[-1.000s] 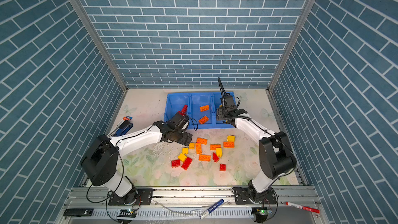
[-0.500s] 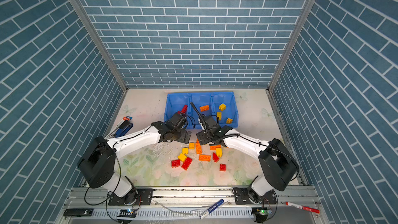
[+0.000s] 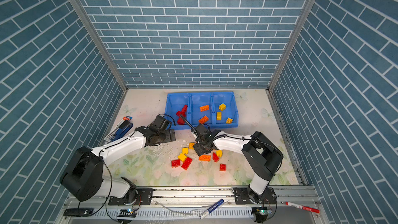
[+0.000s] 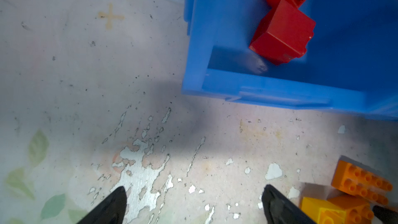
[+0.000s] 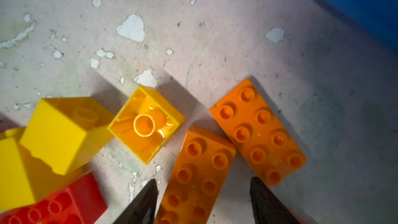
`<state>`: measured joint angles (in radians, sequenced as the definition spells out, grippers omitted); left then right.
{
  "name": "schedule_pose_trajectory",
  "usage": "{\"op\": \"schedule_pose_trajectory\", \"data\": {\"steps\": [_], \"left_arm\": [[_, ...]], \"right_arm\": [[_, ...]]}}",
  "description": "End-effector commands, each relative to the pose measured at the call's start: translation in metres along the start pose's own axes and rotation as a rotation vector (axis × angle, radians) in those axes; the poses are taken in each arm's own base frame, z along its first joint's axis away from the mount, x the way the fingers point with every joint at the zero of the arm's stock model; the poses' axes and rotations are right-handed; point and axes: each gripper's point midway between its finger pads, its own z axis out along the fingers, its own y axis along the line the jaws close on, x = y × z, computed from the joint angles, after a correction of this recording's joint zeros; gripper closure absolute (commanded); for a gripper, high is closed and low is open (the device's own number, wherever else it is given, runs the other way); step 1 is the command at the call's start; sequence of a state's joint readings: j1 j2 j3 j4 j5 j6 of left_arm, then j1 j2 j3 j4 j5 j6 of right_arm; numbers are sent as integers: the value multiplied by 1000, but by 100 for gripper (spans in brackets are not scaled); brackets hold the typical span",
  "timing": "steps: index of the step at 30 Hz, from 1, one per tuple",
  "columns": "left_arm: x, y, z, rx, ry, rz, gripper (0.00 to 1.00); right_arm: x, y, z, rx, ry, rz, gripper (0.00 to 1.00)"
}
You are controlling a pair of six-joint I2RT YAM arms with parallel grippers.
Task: Sort the legos into containers by color
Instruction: Pick up the lego from the center of the table.
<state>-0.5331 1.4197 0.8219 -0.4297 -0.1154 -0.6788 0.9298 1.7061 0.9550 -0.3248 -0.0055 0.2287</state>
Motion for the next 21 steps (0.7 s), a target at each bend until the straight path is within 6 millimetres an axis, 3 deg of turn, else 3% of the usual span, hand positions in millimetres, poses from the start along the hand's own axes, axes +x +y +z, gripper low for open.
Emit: {"op": "schedule_pose_trajectory", "data": {"steps": [1,3,6,8,14,17,21], "left_arm": [[-3,3,-2,-8,-15,-29,1],[-2,2,-1,-5,-11,-24,1],[-1,-1,-2,19,-8,-6,1],[1,-4,-4,39,2,21,1],[21,-7,-21,48,46,102,1],[39,-7,-28,52,71,159,1],[54,-9,-36,43,105,234,2]], "right_arm": [[-4,-1,1,49,13,-32,39],[-2,-7,-2,84,13,-37,43],[-7,-9,-10,95,-28,-48,63],[-12,-7,-16,83,-56,-74,71],[-53,-12,-58,49,-187,-103,72],[-81,-32,-72,46,-289,-36,73],[-122,-77,-76,106,-405,120,75]]}}
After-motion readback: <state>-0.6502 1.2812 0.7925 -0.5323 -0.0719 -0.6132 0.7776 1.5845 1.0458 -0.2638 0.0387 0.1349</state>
